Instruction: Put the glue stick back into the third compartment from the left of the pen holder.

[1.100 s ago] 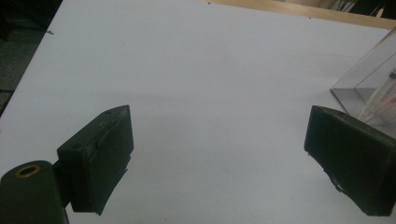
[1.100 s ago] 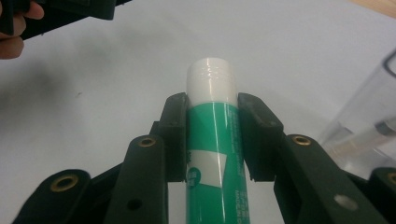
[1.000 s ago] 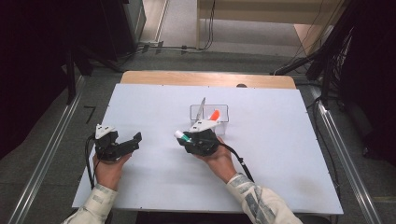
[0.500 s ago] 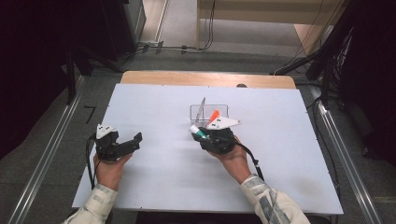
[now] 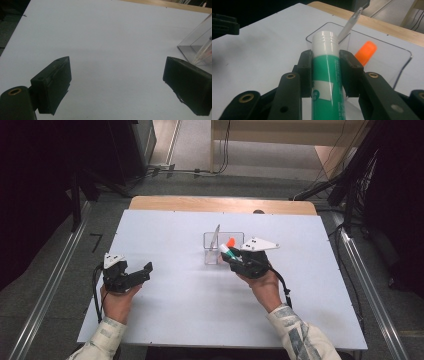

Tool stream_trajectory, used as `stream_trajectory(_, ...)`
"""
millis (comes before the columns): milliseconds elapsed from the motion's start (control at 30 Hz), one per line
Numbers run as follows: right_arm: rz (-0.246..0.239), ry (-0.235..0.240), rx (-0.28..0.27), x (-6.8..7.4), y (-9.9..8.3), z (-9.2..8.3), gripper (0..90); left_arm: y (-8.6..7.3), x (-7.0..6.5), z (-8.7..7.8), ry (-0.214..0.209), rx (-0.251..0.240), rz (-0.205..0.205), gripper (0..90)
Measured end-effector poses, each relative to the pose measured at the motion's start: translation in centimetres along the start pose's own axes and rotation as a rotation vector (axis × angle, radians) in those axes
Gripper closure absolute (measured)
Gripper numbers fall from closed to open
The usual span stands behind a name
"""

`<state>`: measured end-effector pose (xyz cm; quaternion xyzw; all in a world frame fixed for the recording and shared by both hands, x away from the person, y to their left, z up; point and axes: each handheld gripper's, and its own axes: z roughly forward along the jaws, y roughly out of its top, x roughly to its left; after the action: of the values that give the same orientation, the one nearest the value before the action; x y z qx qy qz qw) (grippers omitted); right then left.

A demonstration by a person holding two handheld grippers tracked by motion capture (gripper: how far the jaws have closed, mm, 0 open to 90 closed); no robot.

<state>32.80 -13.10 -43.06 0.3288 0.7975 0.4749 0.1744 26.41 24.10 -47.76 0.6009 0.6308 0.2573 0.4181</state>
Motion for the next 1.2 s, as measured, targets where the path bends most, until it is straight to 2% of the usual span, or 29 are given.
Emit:
stream_trajectory(433,0.02,-0.055,-0.027,-1.7,0.3,-0.9,63.0,0.0,0.0,0.0,-0.001,-0.001,0.0,8.8)
stream_trajectory(800,0.033,-0.086,-0.042,-2.4,0.6,-1.3,63.0,0.0,0.0,0.0,-0.003,0.0,0.002,8.8)
stream_trajectory(1200,0.06,-0.123,-0.048,-3.6,0.9,-0.5,62.9,0.0,0.0,0.0,-0.005,0.0,0.003,8.8)
